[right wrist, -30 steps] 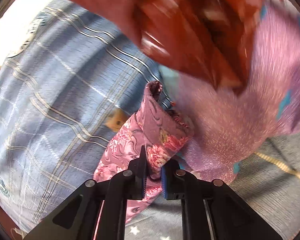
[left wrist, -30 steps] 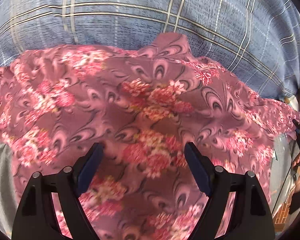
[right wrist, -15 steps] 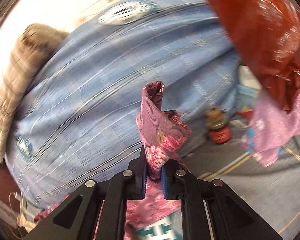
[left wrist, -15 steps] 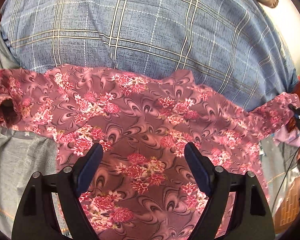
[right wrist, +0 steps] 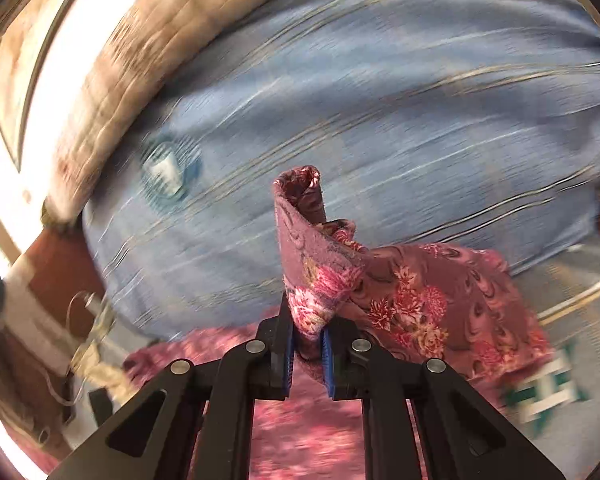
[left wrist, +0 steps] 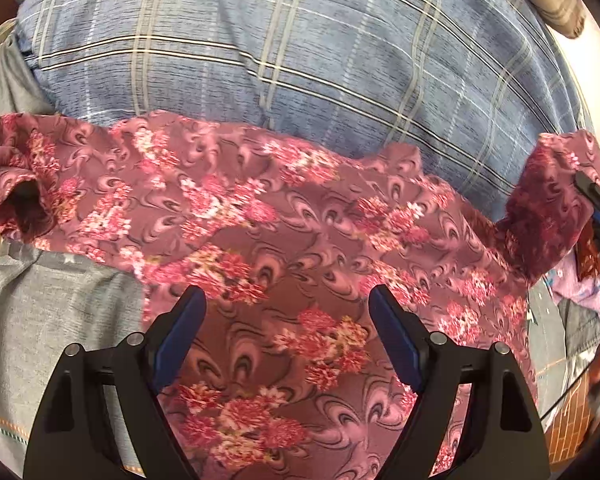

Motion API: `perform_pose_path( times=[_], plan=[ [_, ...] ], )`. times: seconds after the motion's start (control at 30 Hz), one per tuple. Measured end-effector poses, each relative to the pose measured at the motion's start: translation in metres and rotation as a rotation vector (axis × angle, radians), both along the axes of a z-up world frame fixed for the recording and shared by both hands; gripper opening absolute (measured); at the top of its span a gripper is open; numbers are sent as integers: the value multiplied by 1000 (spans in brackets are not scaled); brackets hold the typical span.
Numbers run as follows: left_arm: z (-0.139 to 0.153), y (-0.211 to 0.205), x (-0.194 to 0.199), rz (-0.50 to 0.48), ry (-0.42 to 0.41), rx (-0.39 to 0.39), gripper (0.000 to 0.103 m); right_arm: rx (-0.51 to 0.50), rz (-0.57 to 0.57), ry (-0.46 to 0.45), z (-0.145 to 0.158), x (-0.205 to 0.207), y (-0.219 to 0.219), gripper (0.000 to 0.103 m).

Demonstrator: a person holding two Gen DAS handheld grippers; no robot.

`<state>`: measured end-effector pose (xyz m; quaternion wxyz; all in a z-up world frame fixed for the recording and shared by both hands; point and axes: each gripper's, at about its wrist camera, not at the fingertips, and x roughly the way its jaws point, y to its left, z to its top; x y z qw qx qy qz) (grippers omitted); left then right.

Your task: Fold small clothes

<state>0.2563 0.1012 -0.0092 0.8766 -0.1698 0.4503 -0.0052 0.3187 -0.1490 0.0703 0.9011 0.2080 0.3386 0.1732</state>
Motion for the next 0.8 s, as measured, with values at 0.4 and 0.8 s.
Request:
perform_pose_path(
  times=[0.4, 0.8],
  plan=[
    [1, 34, 2, 79, -7, -77, 83, -36, 245, 153, -78, 4, 159, 16],
    [-10, 20, 14, 30, 37, -87, 83, 66, 259, 274, -109, -36, 115, 36]
  ],
)
